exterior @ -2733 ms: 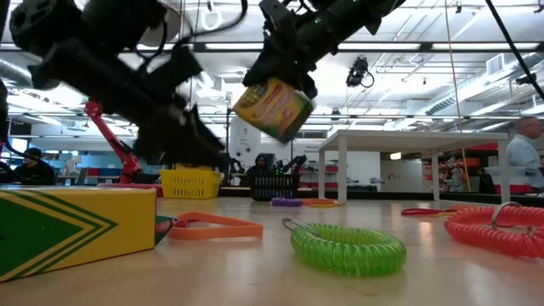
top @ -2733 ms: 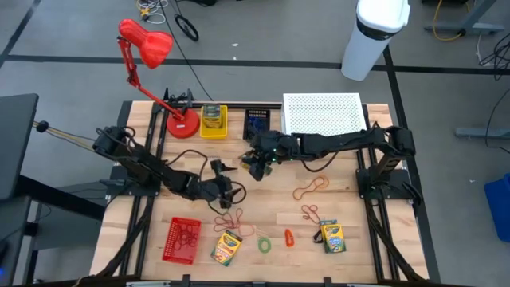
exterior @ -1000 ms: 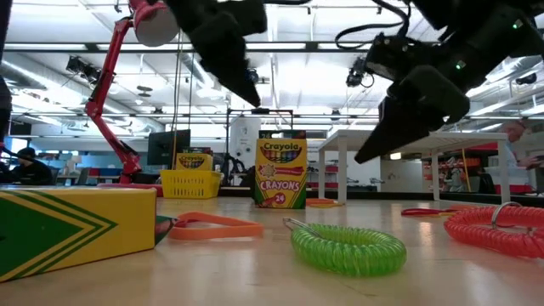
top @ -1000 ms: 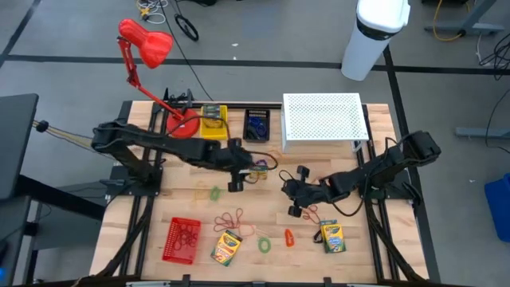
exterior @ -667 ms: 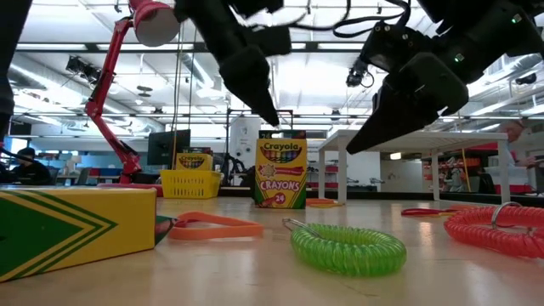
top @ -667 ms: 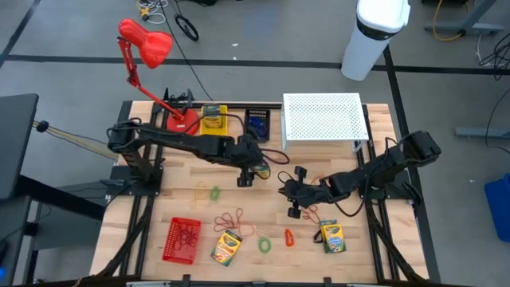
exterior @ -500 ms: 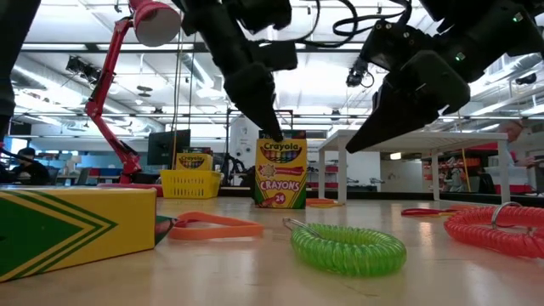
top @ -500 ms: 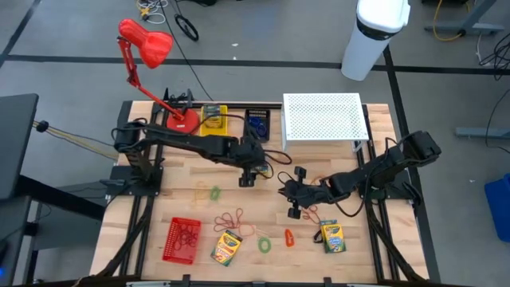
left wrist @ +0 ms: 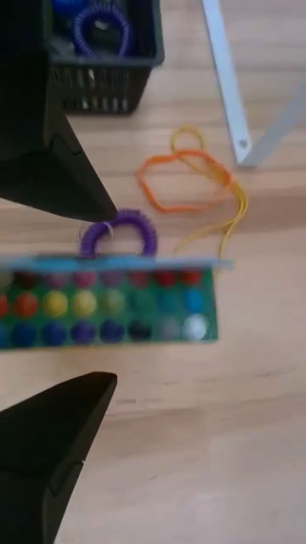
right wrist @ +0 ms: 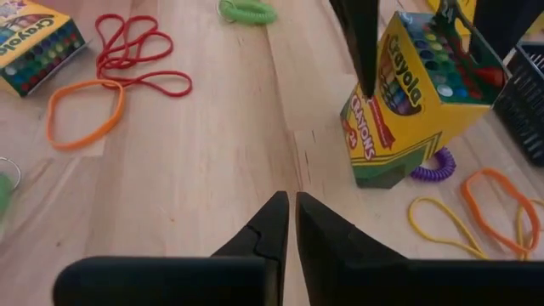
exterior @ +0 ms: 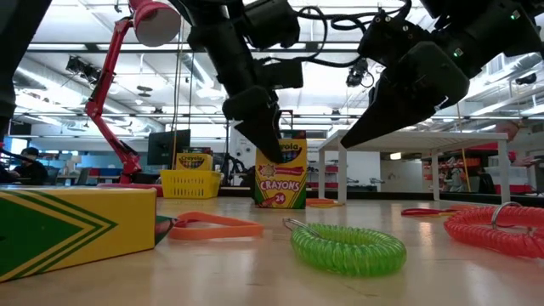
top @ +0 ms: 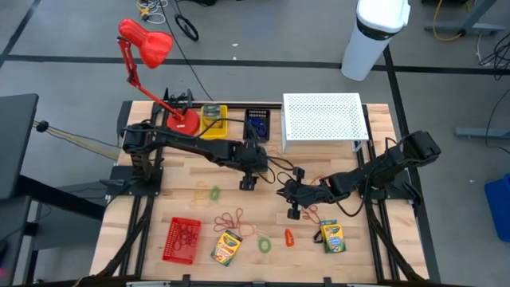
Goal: Pick & Place Office Desk Supplies
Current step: Put the top left yellow crayon box into the yellow bin
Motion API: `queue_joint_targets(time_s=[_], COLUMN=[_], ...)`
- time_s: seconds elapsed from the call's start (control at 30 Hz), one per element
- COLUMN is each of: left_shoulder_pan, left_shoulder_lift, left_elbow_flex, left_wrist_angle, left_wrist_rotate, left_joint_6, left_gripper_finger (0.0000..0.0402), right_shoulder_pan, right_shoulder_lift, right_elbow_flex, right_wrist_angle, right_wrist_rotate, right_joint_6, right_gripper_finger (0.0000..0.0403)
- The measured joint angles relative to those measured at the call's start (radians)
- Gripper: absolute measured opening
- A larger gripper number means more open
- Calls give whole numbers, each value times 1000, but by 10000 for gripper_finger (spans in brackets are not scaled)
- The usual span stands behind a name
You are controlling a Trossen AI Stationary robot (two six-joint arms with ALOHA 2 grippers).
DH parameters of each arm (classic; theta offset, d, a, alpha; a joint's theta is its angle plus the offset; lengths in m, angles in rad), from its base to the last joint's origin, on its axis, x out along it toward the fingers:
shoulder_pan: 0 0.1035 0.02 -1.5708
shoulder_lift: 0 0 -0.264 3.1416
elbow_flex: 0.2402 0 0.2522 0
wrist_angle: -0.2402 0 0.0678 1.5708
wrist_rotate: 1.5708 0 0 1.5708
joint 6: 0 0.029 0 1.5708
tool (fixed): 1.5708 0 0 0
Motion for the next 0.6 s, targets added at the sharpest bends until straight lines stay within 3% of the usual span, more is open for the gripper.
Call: queue_joint_targets(time_s=[0.47, 0.6], left_shoulder_pan=[1, 1], left_shoulder_lift=[-6, -58], left_elbow_flex=[-1, -2], left_wrist_angle=[-9, -56], left_wrist_rotate=[13, 6], left_joint_6=[61, 86], left_gripper_finger=[142, 122], right_shoulder_pan=[0, 0], right_shoulder_lift=[0, 0], right_elbow_flex=[0, 0], right_wrist_angle=[-4, -4], right_wrist_rotate=[0, 0], right_joint_6=[-23, -23], right_gripper_finger=[35, 35])
